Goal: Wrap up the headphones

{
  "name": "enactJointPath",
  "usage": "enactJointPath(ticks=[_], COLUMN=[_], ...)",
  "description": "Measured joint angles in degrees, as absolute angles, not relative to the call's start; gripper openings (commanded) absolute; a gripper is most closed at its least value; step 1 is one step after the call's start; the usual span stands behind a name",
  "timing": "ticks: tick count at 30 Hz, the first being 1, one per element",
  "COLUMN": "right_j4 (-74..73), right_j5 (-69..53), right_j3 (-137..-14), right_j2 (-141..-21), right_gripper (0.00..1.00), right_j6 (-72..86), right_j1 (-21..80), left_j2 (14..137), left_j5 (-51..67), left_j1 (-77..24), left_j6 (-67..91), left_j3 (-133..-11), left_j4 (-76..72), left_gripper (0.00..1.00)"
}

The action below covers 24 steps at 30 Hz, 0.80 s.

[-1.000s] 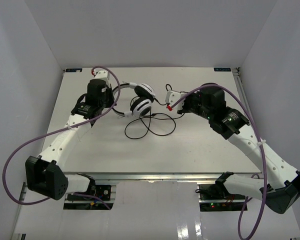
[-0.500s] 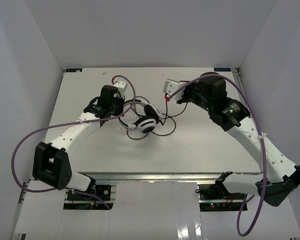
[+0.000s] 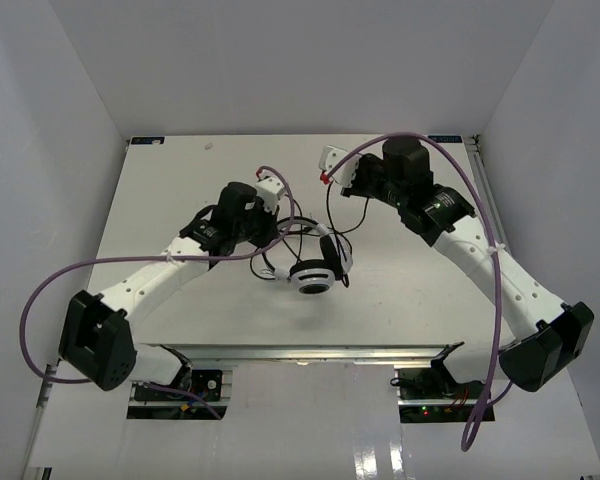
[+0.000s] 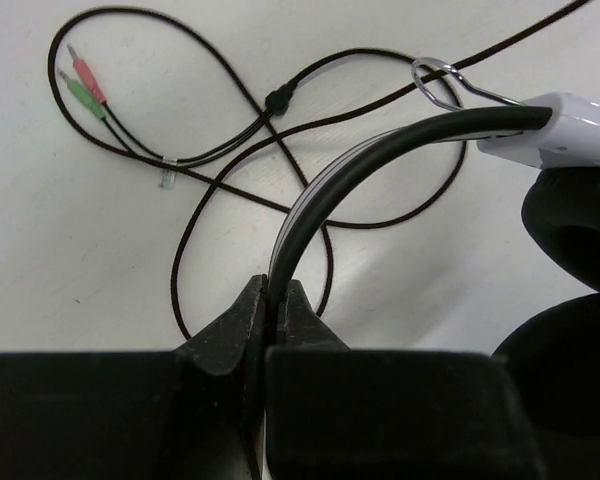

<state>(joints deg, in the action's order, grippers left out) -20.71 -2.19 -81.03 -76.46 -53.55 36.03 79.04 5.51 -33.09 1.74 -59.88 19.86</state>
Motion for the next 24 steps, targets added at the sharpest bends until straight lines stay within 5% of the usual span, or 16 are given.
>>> enactJointPath(ticks=[11, 21, 24], right_j4=[-17.3, -16.0, -13.7], right_j5=[-8.0, -33.1, -42.5], right_j3=[-78.9, -74.7, -72.0], right_j2=[-81.6, -83.0, -83.0], right_gripper=[0.08, 0.08, 0.15], right_j6=[-43.4, -31.0, -27.4], right_j1=[28.1, 19.1, 19.1], left_j2=[63.5, 60.6, 61.8], left_j5=[15.8, 18.2, 20.0], left_j1=[-33.2, -32.8, -32.8], left_j6=[2.7, 11.0, 14.5], left_j3=[-55.7, -58.4, -60.2], left_j4=[17.8, 13.8, 11.0], left_gripper=[0.00, 0.00, 0.00])
